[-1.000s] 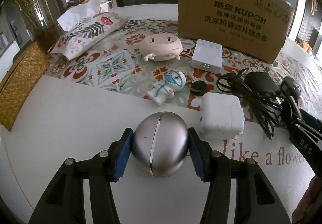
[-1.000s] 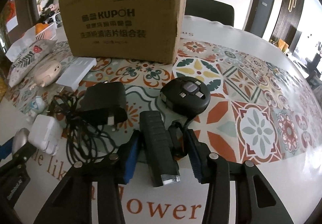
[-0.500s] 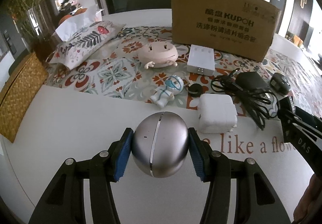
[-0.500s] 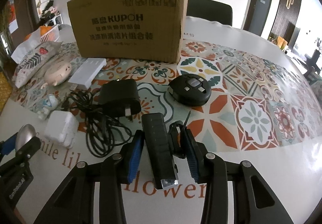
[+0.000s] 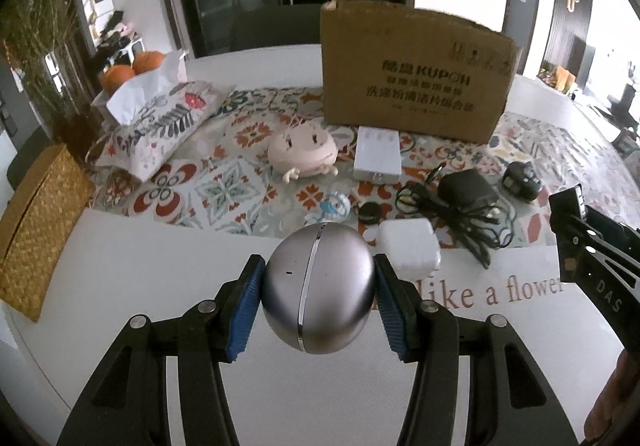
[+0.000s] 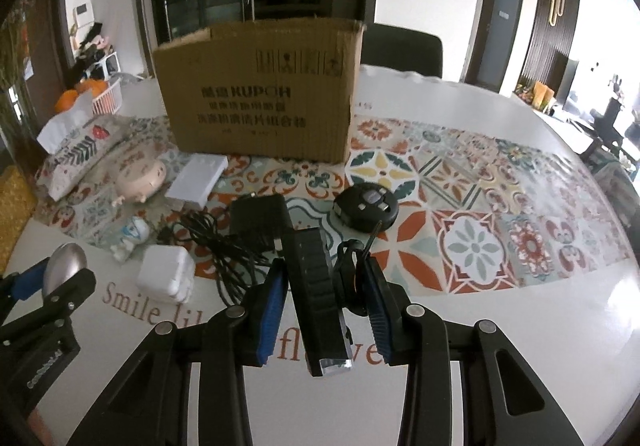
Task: Organize rigid objects
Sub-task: 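Close the left tool on the silver speaker while the right tool grips the flashlight, then lift both held objects and carry them over the cardboard box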
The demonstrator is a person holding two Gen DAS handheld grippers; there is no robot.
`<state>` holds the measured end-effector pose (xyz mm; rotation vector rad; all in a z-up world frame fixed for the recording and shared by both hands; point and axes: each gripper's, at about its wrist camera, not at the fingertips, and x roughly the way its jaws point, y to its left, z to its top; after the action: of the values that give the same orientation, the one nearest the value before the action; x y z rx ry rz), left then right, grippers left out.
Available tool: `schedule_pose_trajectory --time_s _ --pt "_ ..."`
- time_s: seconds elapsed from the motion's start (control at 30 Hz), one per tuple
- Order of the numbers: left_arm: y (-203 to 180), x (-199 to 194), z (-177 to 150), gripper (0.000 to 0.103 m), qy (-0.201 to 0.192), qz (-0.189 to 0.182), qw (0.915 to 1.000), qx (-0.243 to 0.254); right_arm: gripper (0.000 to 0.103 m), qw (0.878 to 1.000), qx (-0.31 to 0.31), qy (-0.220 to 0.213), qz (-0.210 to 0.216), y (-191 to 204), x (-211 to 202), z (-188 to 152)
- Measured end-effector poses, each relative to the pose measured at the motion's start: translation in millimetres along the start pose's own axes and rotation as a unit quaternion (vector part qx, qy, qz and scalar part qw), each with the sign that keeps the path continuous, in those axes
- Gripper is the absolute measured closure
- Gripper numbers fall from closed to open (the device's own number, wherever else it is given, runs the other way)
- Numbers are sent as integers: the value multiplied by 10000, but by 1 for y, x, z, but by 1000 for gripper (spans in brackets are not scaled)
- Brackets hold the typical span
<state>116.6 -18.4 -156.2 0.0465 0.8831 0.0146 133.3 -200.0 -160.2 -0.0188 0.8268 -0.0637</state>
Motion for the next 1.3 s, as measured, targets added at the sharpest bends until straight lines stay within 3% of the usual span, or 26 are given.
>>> schedule_pose_trajectory --time_s 0.37,0.77,1.3 --pt "7 -40 33 50 -424 -301 9982 289 64 9989 254 -385 -59 7 -52 17" --pt "16 -76 76 50 -1094 -529 9922 260 64 9954 225 -929 -30 22 -94 49" --pt "15 -83 143 50 -1423 -710 9868 293 64 9872 208 -1580 70 27 -113 114"
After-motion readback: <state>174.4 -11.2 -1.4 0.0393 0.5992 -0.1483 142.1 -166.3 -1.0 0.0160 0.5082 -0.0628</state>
